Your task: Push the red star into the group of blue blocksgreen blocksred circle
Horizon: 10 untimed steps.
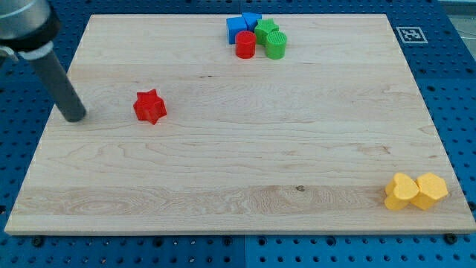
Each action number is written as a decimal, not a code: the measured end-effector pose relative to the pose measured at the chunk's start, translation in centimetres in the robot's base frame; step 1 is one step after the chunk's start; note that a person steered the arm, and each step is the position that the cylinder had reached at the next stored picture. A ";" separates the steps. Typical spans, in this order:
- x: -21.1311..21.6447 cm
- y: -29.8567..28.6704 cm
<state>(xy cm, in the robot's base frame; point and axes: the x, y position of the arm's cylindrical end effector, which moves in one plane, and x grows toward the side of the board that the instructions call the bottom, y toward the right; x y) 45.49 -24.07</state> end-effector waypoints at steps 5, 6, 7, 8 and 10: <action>-2.1 18.6; -8.1 18.7; -12.0 18.6; -11.0 18.6; -12.9 16.4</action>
<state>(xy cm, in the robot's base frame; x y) 32.59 -7.68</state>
